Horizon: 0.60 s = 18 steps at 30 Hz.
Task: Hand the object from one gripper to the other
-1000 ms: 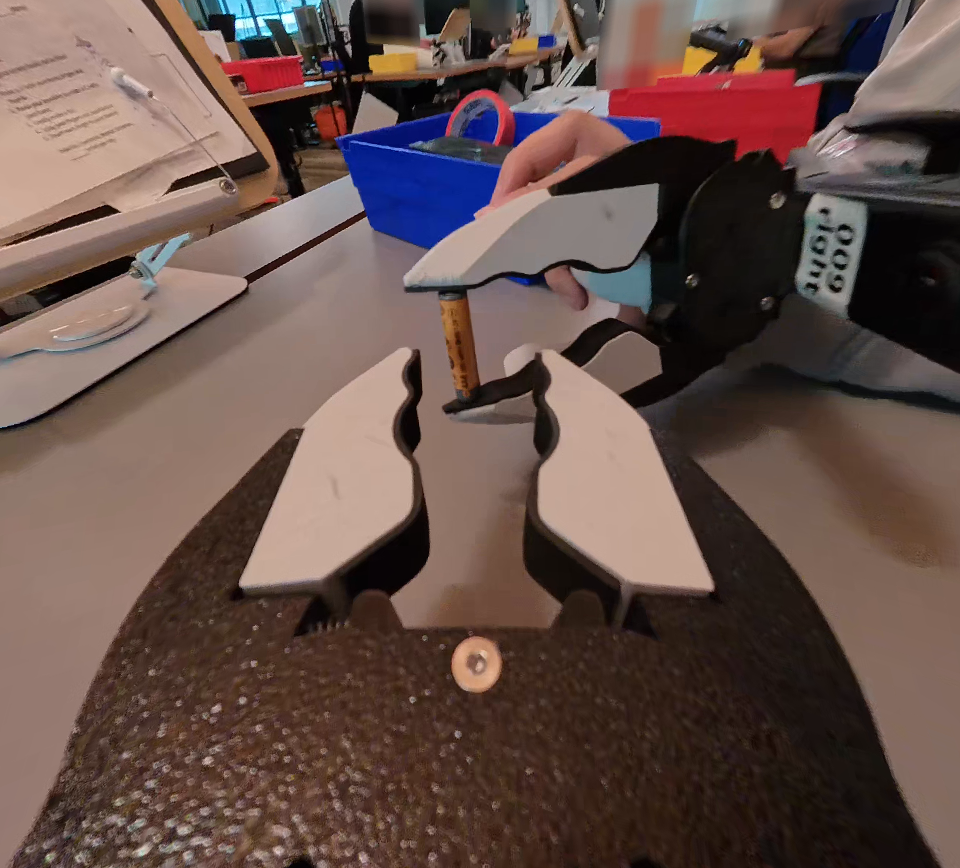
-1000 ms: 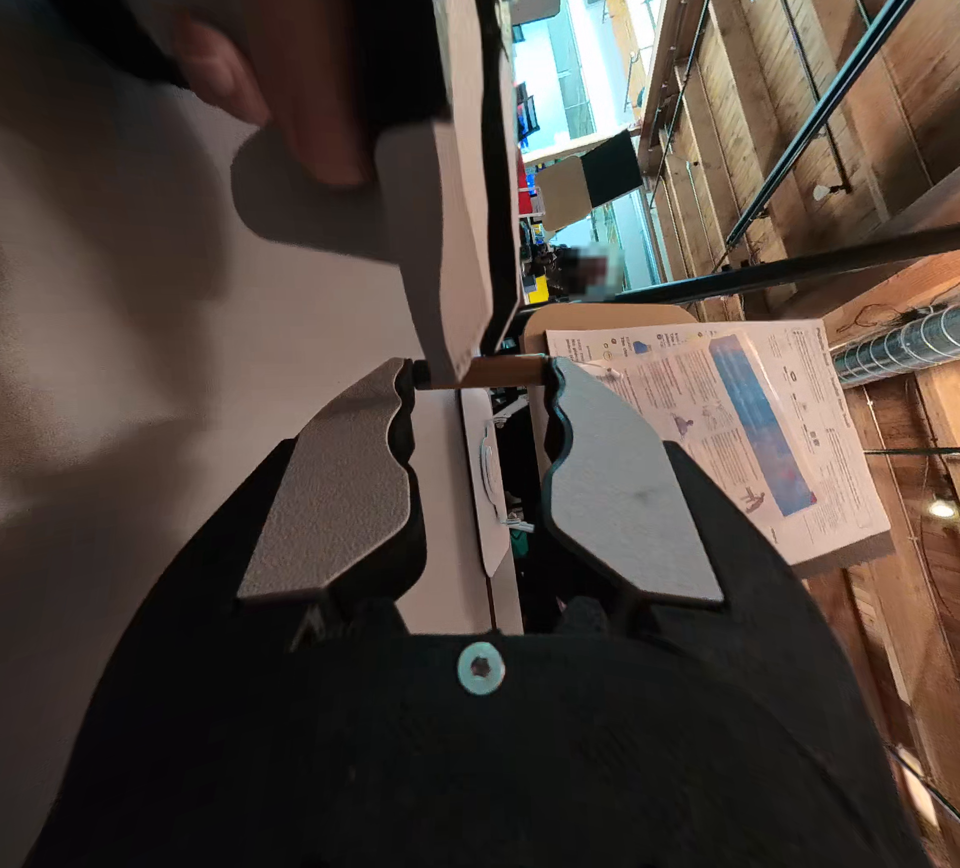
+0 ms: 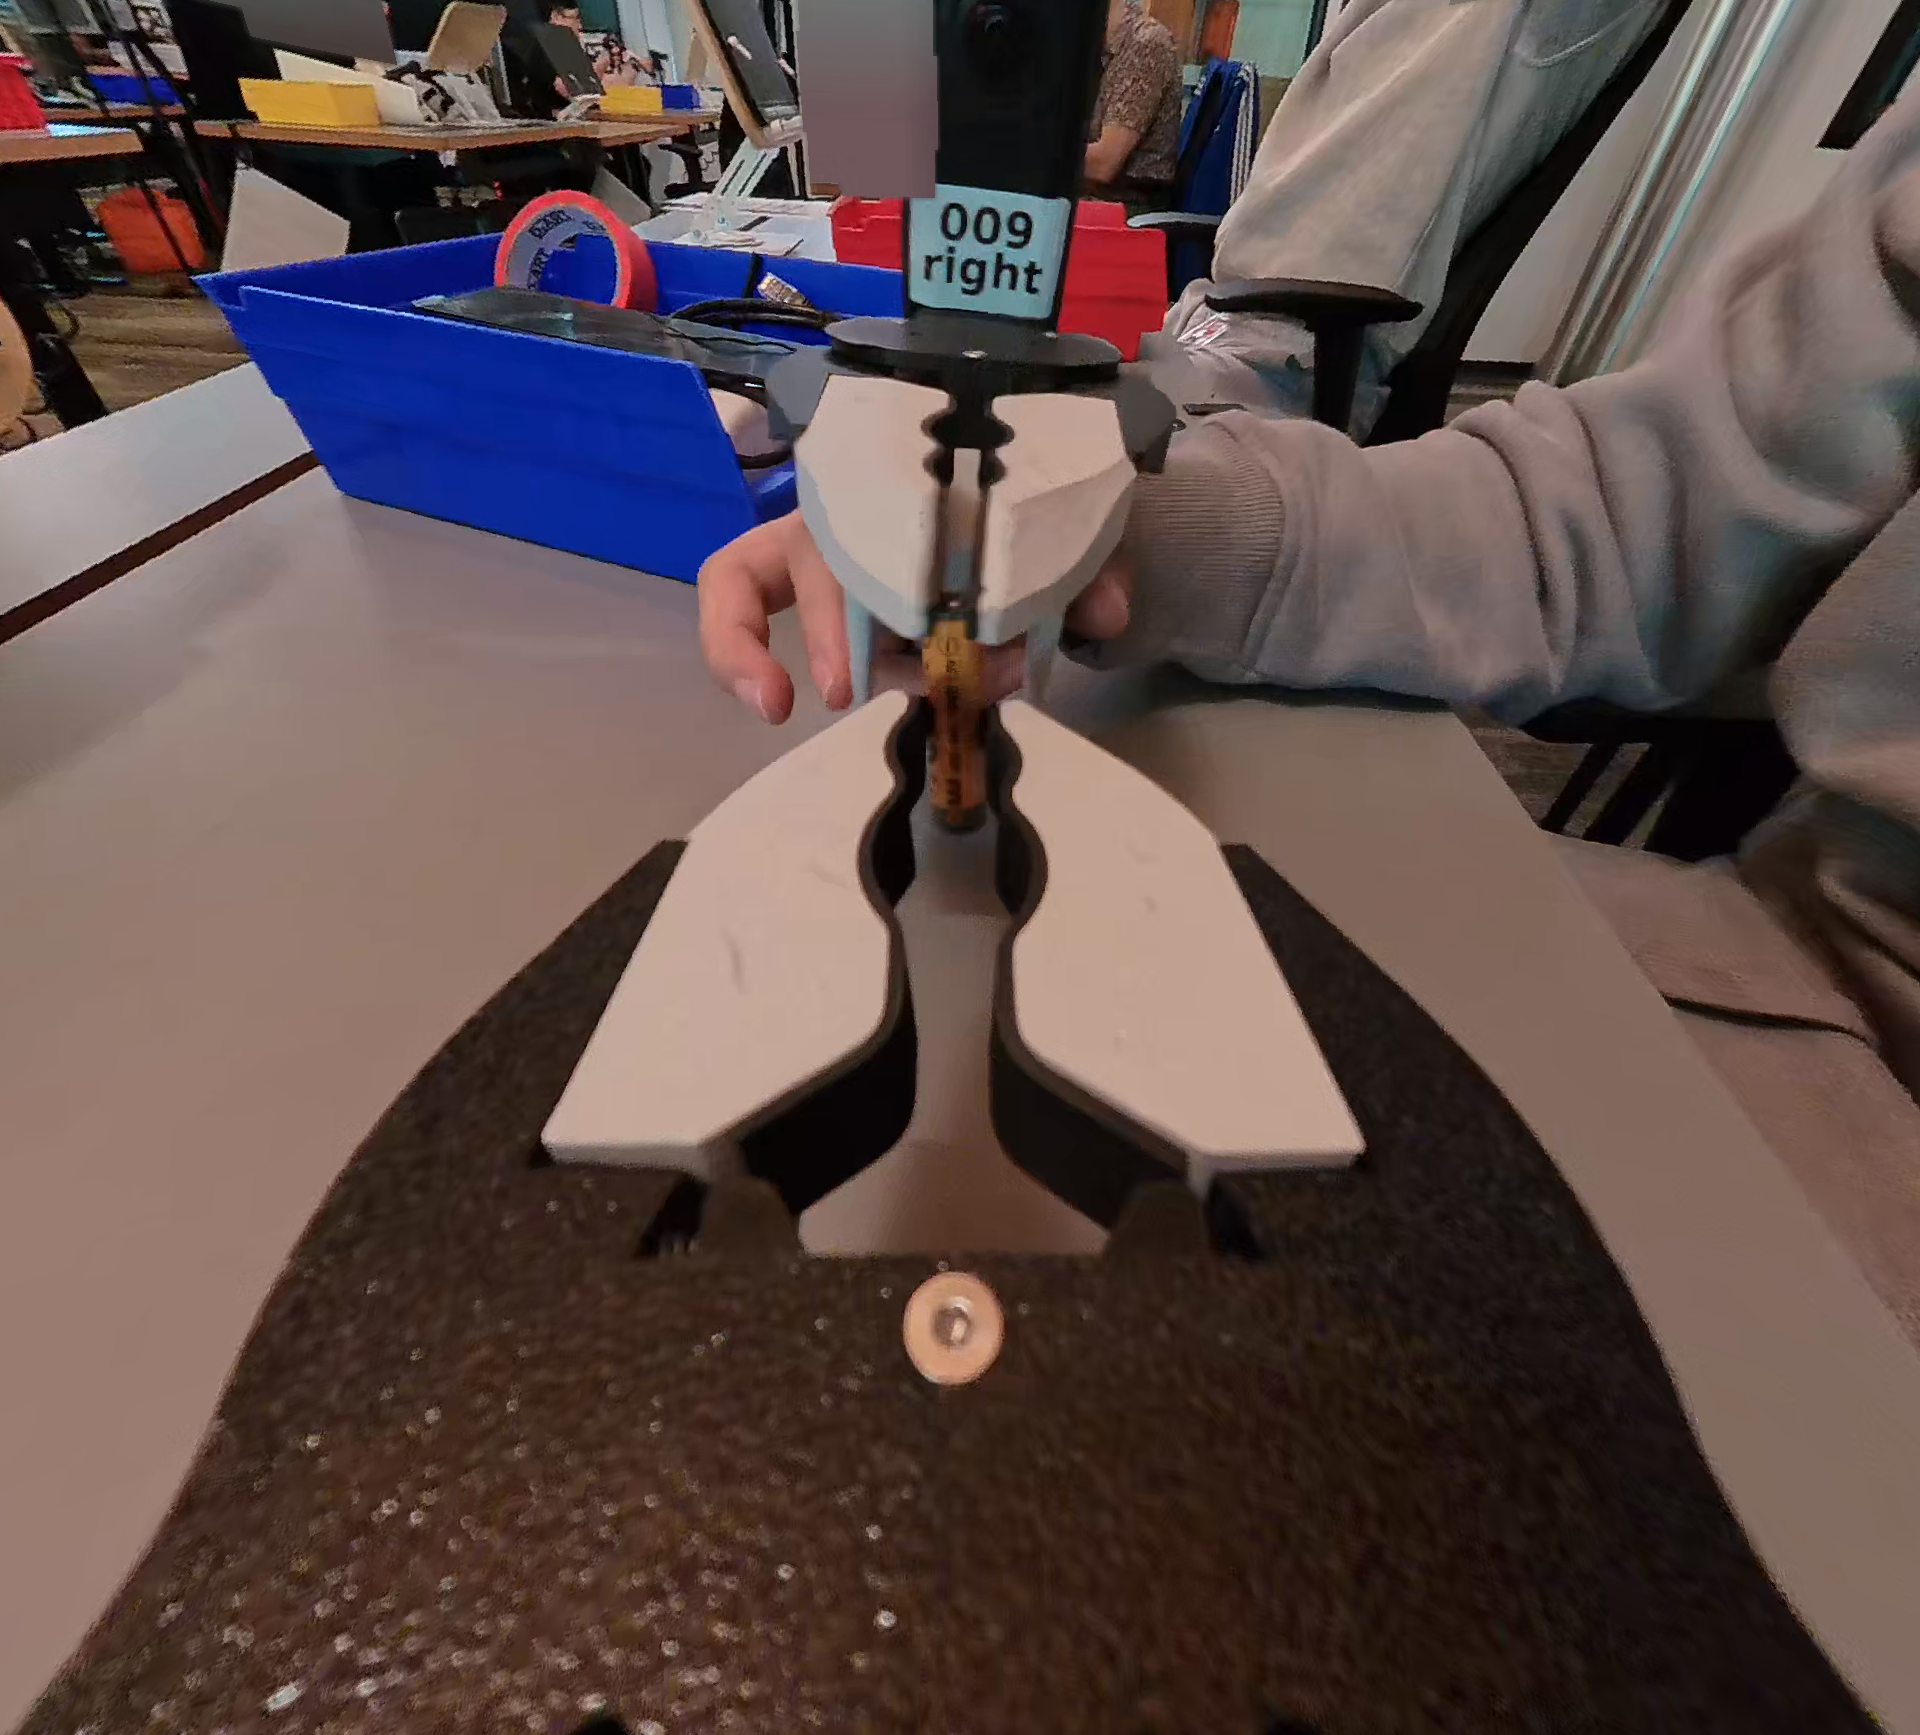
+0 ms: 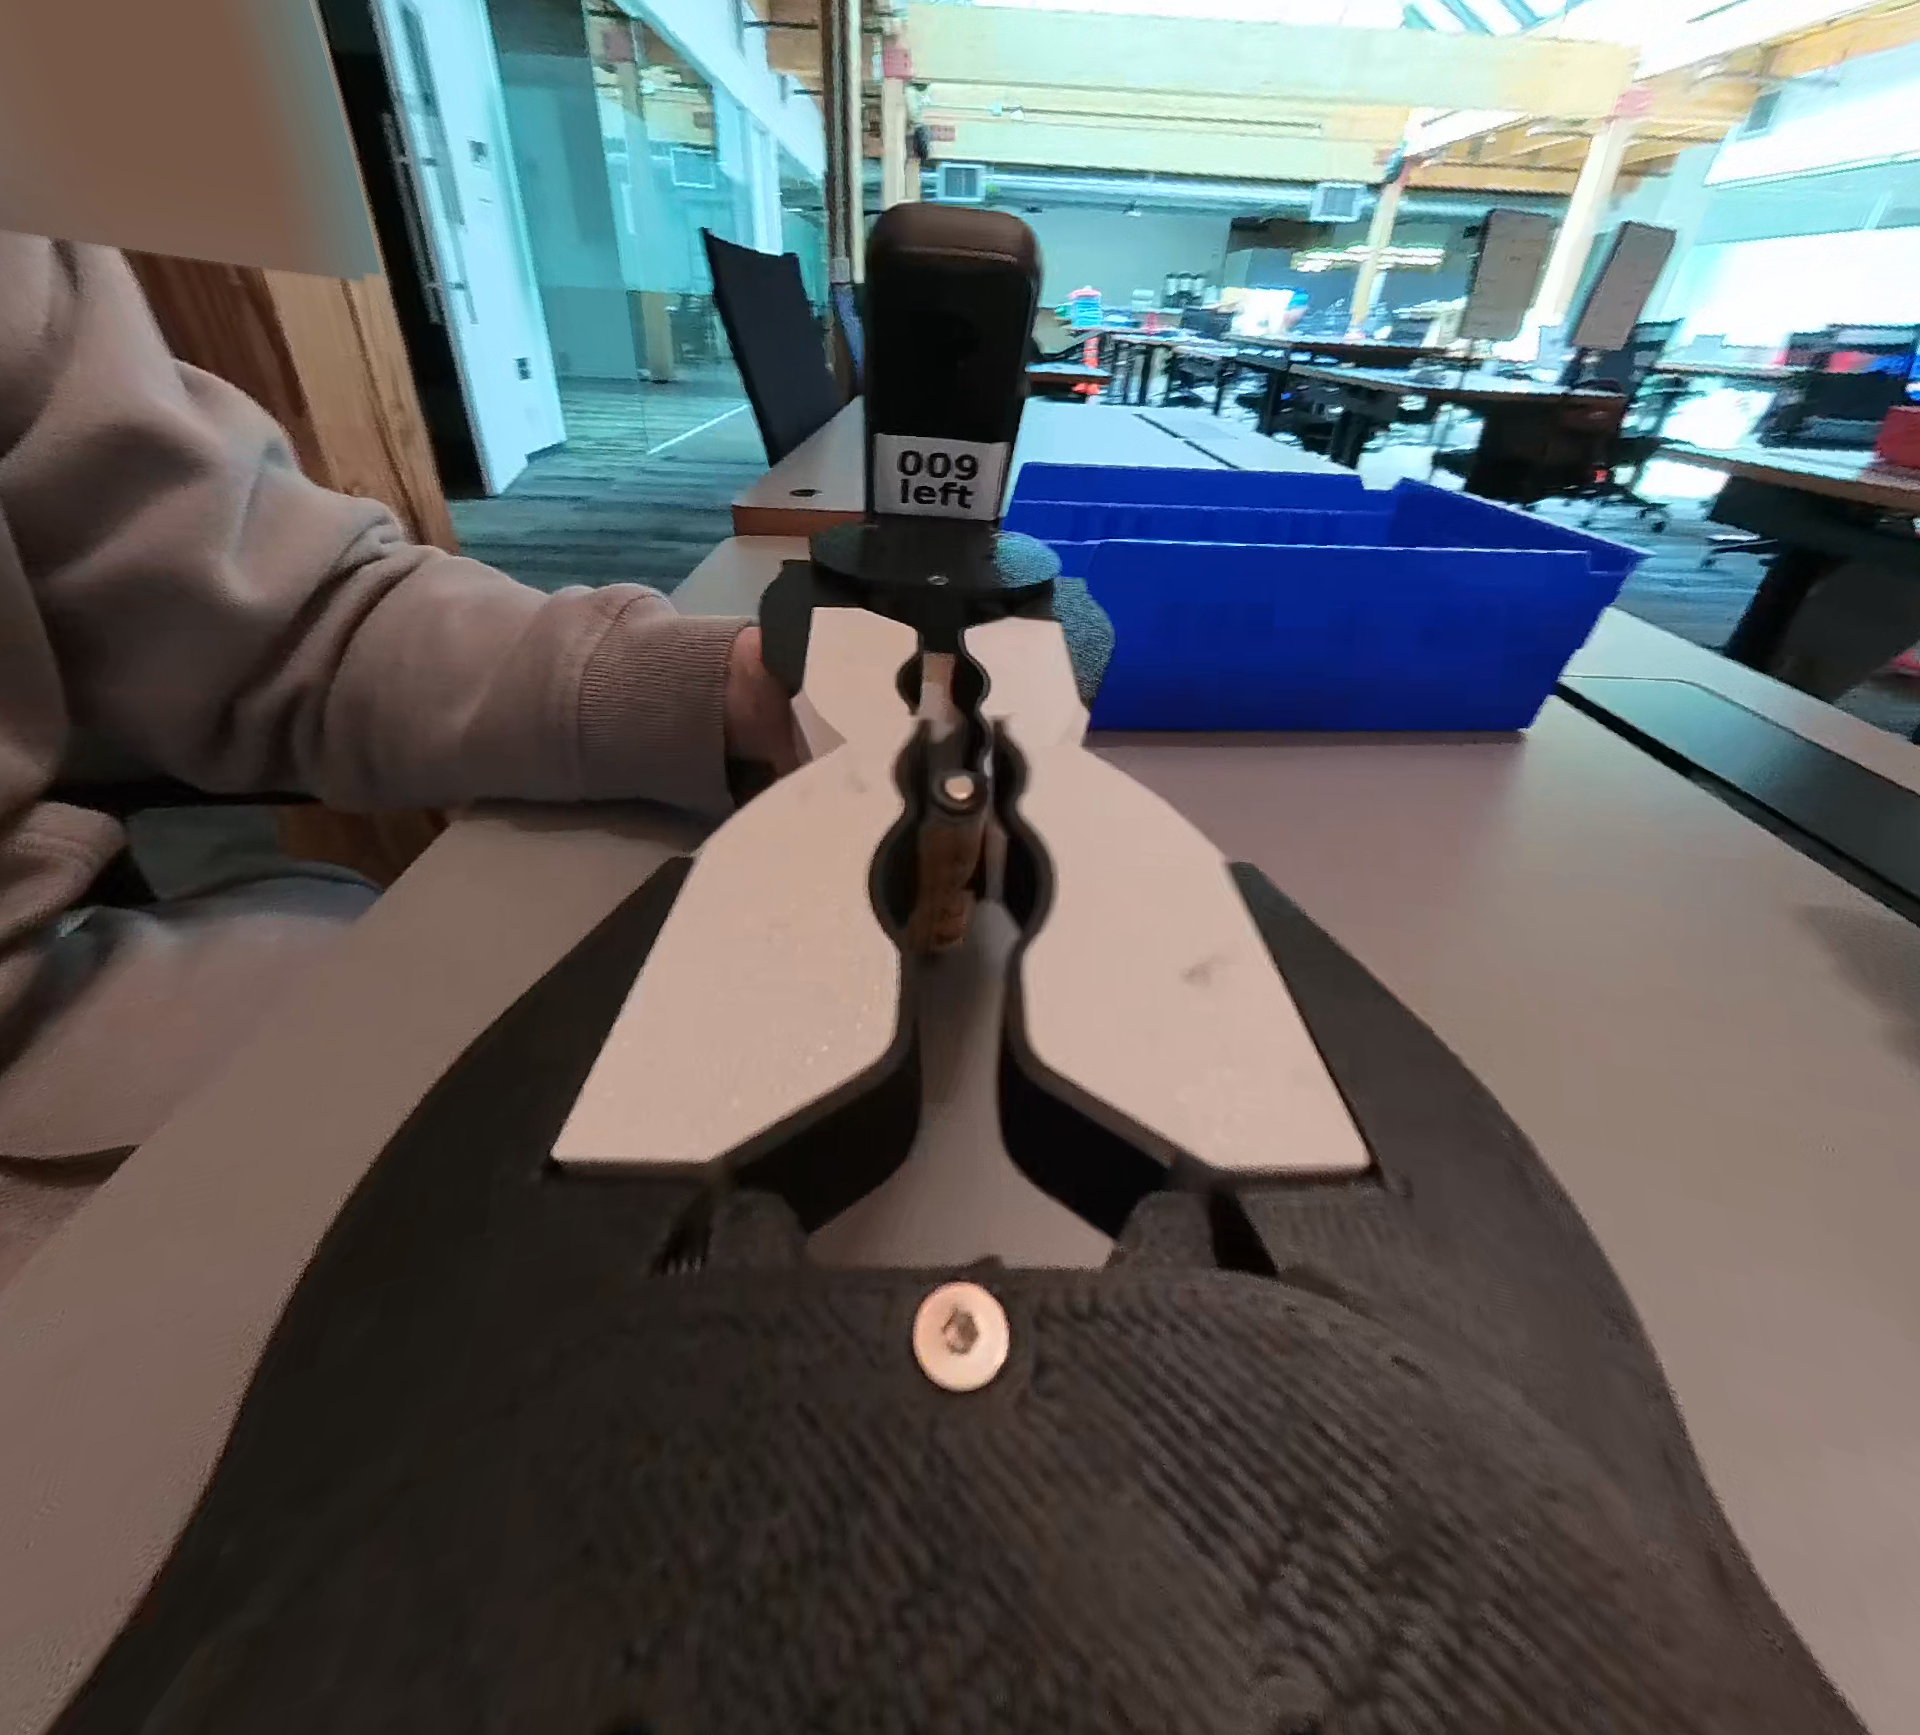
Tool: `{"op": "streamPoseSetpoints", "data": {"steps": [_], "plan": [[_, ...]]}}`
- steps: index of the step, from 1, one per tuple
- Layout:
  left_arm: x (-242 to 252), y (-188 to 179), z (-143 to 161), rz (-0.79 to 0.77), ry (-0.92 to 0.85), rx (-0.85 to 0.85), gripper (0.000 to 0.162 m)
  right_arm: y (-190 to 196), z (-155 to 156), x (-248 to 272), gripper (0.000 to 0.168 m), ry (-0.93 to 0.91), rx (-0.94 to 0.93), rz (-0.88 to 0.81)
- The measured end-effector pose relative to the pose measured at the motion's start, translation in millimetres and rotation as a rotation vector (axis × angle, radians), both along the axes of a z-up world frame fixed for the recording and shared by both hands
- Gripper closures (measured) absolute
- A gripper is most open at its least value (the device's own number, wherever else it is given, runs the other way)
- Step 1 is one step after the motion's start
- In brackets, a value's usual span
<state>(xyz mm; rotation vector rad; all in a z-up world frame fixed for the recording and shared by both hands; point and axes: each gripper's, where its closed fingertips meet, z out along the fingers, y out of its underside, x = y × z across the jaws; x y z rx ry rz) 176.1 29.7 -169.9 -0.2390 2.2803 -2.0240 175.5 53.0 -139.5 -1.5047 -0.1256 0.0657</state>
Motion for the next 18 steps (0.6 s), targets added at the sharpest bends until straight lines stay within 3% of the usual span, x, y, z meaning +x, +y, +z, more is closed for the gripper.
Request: {"op": "streamPoseSetpoints", "data": {"steps": [2, 4, 10, 13, 18], "plan": [[4, 2, 5, 0.026, -0.005, -0.028, 0.152, -1, -2, 3, 0.146, -0.008, -0.007, -0.018], [4, 5, 9, 0.033, -0.016, -0.046, 0.152, -1, -1, 4, 0.157, -0.003, -0.004, -0.015], [10, 7, 10, 0.075, -0.043, -0.05, 0.152, 3, -1, 9, 0.158, -0.023, -0.016, -0.058], [25, 14, 17, 0.231, -0.147, -0.087, 0.152, 4, 9, 27, 0.158, 0.009, 0.066, -0.204], [44, 16, 12, 0.445, -0.297, 0.016, 0.132, 0, 16, 52, 0.158, 0.185, 0.196, -0.377]]}}
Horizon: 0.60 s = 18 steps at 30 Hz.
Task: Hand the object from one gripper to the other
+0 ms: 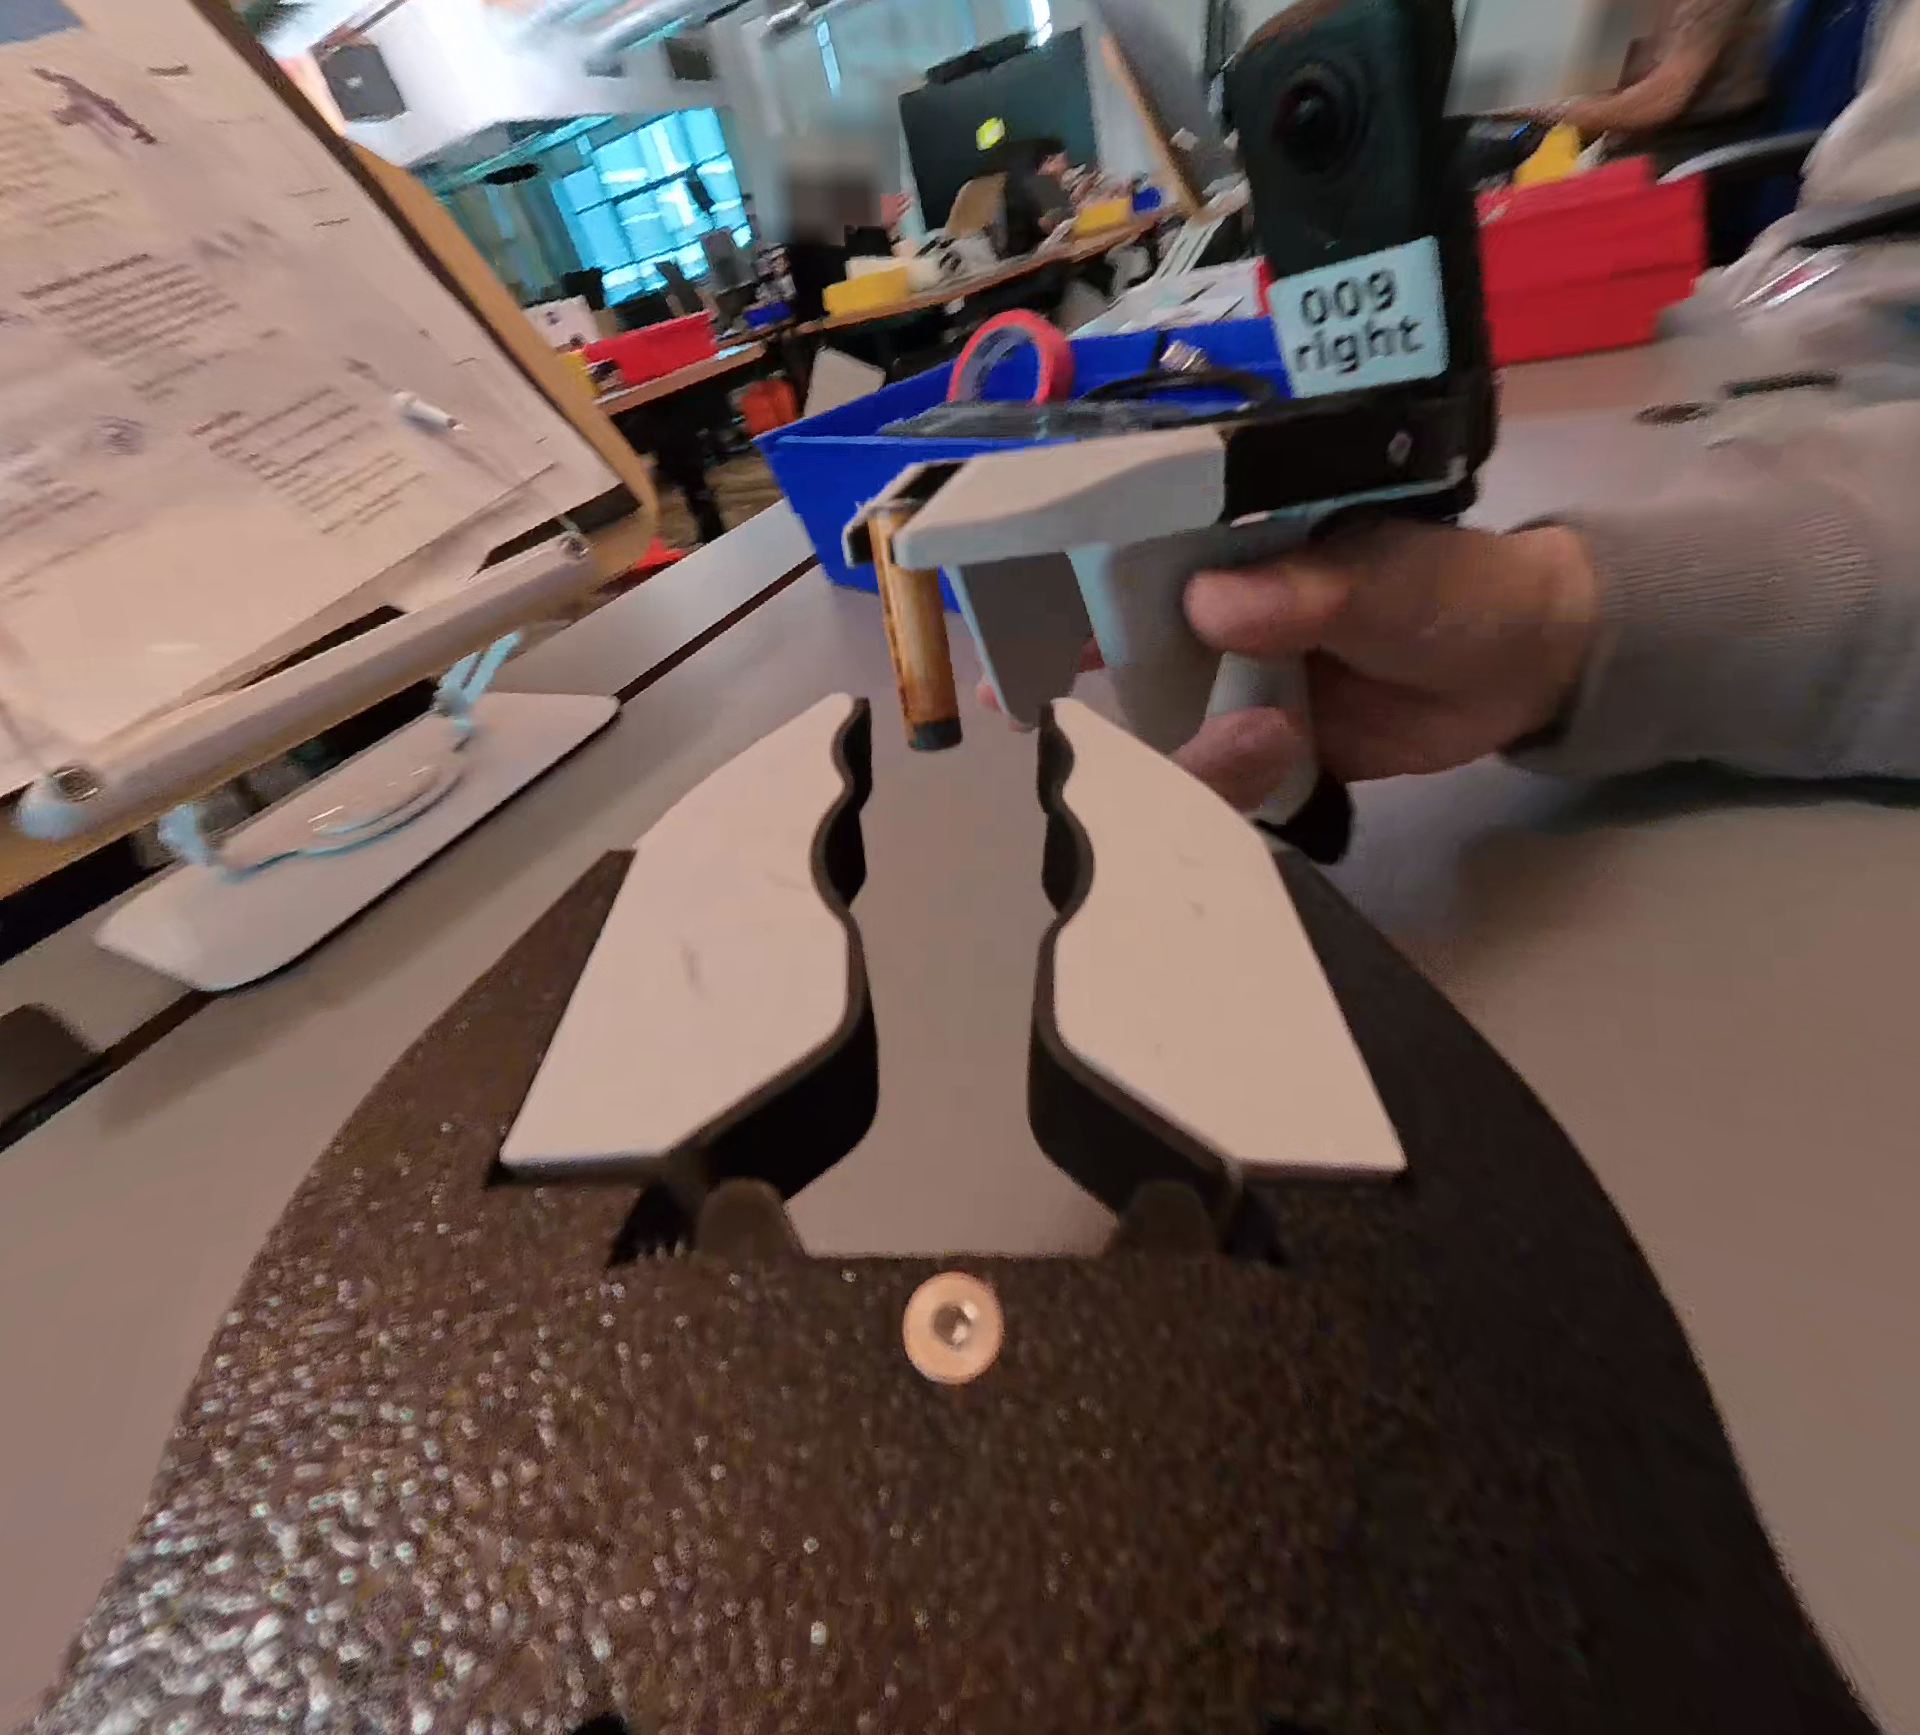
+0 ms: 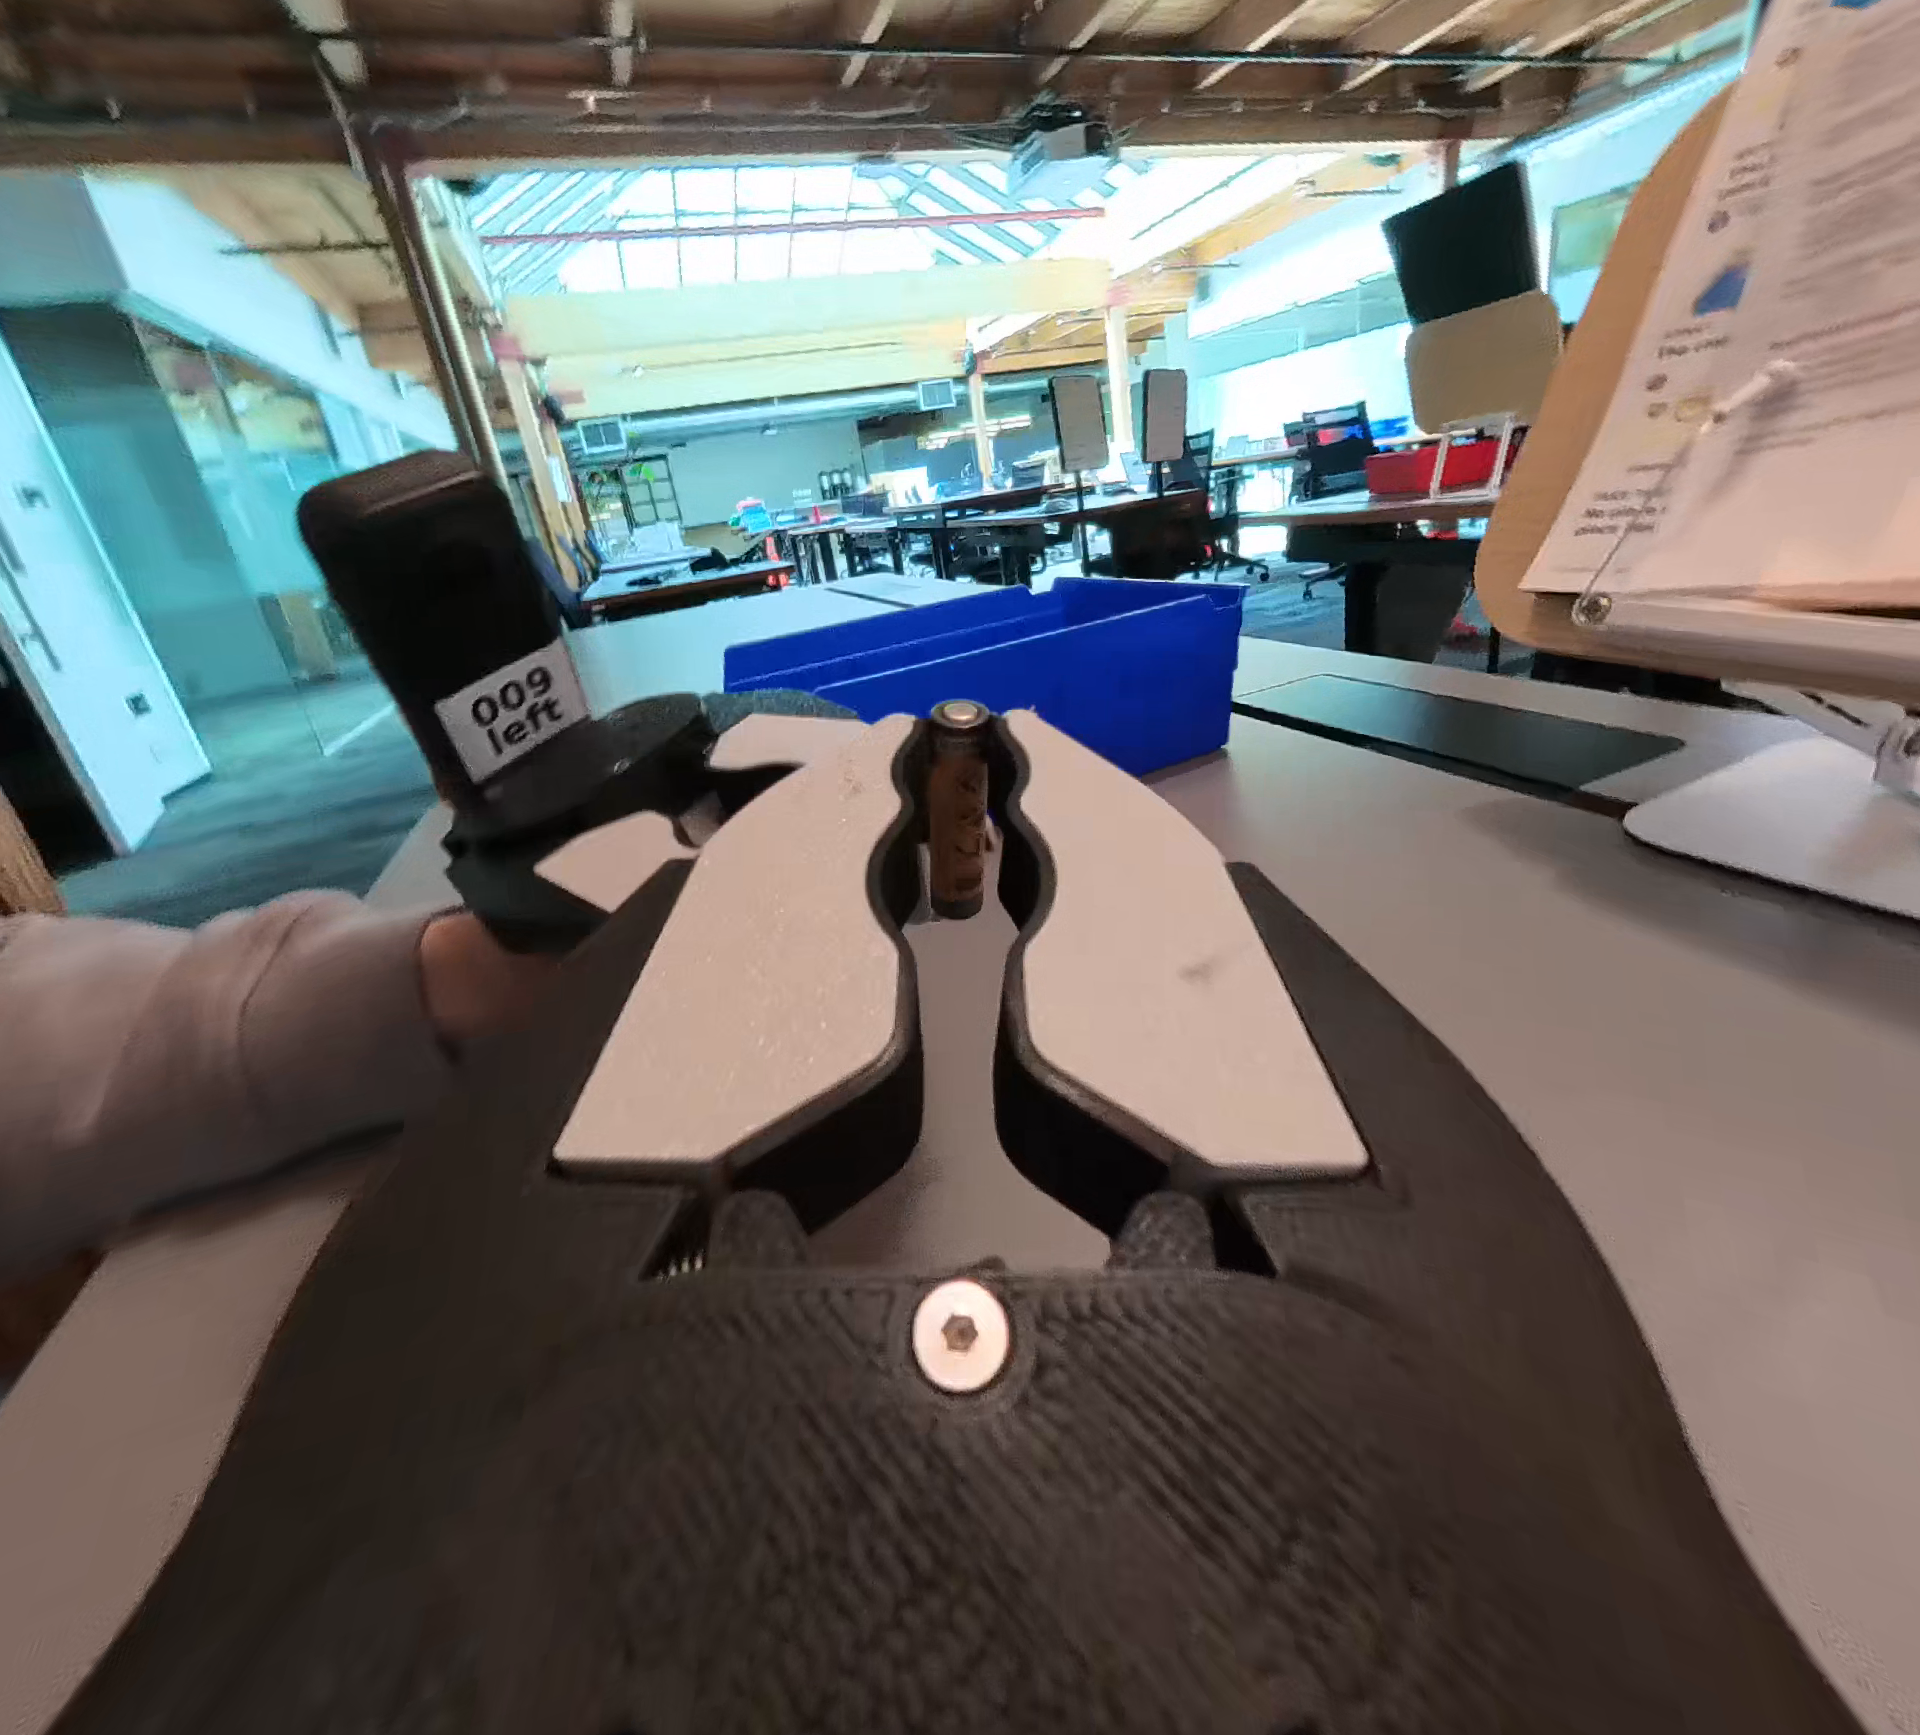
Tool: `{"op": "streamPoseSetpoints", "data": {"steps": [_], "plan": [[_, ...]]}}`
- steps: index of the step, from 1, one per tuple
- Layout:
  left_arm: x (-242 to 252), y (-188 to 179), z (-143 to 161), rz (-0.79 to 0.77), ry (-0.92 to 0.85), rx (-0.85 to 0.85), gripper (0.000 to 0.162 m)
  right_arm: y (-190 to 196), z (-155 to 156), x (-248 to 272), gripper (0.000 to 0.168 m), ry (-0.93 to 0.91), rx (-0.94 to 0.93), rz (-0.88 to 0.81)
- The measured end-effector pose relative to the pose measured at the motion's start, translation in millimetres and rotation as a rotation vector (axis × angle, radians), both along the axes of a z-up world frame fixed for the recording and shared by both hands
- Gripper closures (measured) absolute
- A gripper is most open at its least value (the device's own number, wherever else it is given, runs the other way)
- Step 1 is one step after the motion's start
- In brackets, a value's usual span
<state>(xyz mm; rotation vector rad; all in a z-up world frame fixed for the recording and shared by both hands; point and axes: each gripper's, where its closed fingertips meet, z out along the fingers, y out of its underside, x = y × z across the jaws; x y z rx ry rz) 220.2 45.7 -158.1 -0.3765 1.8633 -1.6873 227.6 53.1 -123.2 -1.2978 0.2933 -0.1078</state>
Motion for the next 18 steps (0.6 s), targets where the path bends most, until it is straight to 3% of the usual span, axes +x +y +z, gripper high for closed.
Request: {"op": "streamPoseSetpoints", "data": {"steps": [4, 10, 13, 14, 18], "plan": [[12, 4, -9, 0.137, -0.07, 0.126, 0.135, 3, -5, 2, 0.158, 0.069, 0.022, -0.004], [8, 3, -7, 0.133, -0.107, 0.165, 0.149, 5, -2, -3, 0.158, 0.067, 0.038, 0.018], [6, 7, -1, 0.066, -0.056, 0.106, 0.152, 0, 1, -7, 0.155, 0.007, 0.027, 0.067], [3, 8, 2, 0.024, -0.032, 0.082, 0.152, -2, 2, -8, 0.146, -0.005, 0.029, 0.085], [-25, 5, 19, -0.303, 0.183, -0.15, 0.152, -6, 3, -15, 0.123, 0.022, 0.038, 0.204]]}}
